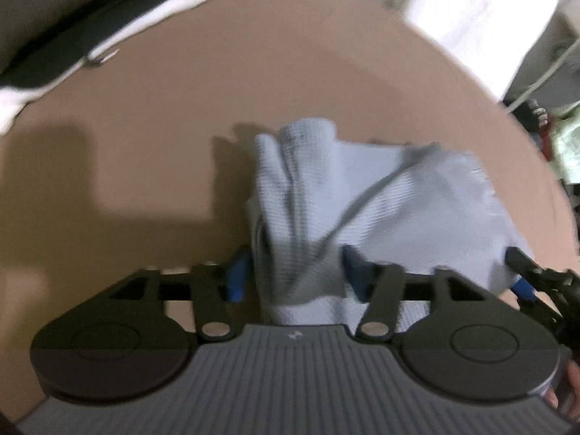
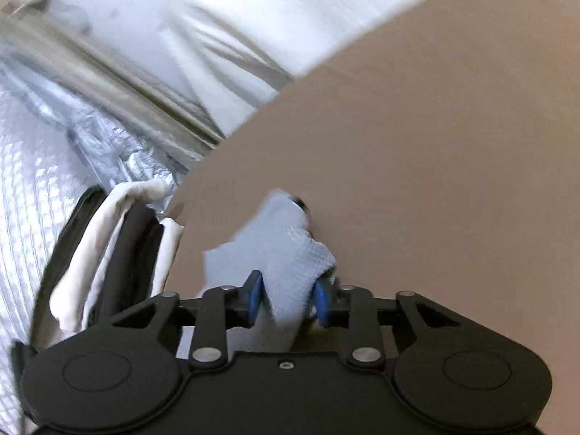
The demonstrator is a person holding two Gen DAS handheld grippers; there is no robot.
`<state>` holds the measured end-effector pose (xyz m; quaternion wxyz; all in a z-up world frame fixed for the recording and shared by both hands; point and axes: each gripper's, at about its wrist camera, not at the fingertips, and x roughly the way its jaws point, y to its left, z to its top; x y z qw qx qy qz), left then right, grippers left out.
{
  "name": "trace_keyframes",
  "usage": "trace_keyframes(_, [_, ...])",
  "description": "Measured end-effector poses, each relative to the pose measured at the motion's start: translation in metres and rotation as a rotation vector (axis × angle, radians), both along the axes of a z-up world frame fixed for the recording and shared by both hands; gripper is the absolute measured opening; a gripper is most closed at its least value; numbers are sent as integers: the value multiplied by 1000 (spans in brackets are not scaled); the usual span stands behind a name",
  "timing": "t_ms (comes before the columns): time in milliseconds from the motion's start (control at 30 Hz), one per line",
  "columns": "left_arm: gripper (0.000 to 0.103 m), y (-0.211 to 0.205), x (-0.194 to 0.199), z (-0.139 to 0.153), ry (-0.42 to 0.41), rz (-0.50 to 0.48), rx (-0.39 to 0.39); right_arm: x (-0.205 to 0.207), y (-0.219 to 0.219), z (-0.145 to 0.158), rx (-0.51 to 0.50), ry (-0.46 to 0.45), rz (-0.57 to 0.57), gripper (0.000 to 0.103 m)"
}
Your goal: Fold clothes
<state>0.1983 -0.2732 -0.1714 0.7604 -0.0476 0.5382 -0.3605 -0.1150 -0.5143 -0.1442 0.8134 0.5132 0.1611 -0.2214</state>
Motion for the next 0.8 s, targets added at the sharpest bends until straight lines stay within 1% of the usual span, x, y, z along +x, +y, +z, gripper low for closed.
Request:
trace_keyframes(33, [65,0,-2,-2,-13,0,17,-5,-1,-6,41,-23,-16,44])
trace_keyframes(67, [70,0,-3,-4,-26,-1,34,-9,-2,-10,79,-44,-24,51])
trace_keyframes(100, [77,0,-5,-6,-38,-1,51,-14,-5,-14,122,-65,-25,58])
trace_keyframes(167, [84,-1,-8,-10,-64,-2,85,-3,-2,-18,191,-118,-32,64])
trace_keyframes(200, [87,8,-5,-11,-56,-9,75,-5,-3,-22,223,-155,-33,68])
trace_keyframes(233, [90,9,2,-16,-39,-23,55,2,-4,-25,242,-168,-28,70])
trace_keyframes(267, [99,6,11,-23,-21,-39,36,11,-6,-28,255,-172,-22,71])
trace_keyframes(300, [103,3,15,-26,-14,-49,16,20,-8,-30,267,-176,-16,72])
trace_keyframes(367, [103,-2,19,-28,-10,-63,-24,51,-19,-31,253,-121,5,72])
trace_keyframes(400, [103,-5,22,-29,3,-71,-55,67,-26,-29,218,-65,19,73])
trace_keyframes(433, [100,-8,24,-30,20,-81,-92,82,-28,-19,134,-35,56,71])
trace_keyframes(467, [67,-9,26,-31,38,-85,-119,97,-27,-5,37,-19,101,49])
trace_keyframes(500, [42,-7,26,-29,36,-80,-123,112,-27,9,-61,-3,146,24])
trace_keyframes(533, [36,-4,25,-27,25,-72,-120,126,-27,22,-159,14,190,24])
trace_keyframes(567, [30,-2,21,-22,-3,-77,-127,132,-18,40,-278,2,240,22])
trace_keyframes(600, [30,1,13,-13,-61,-79,-128,136,-7,59,-405,-20,292,21])
trace_keyframes(633, [29,3,4,-3,-128,-76,-122,135,4,71,-498,-41,329,21])
trace_keyframes(667, [29,6,-5,8,-195,-72,-117,132,14,81,-579,-62,359,21])
trace_keyframes(700, [29,4,-10,12,-239,-72,-101,131,20,84,-644,-51,374,21])
trace_keyframes(733, [30,0,-13,15,-273,-74,-79,132,21,82,-689,-7,374,21])
trace_keyframes(767, [32,-5,-11,10,-267,-71,-51,134,17,76,-713,63,363,27])
trace_keyframes(800, [40,-9,-5,0,-230,-64,-22,136,9,67,-714,144,335,32])
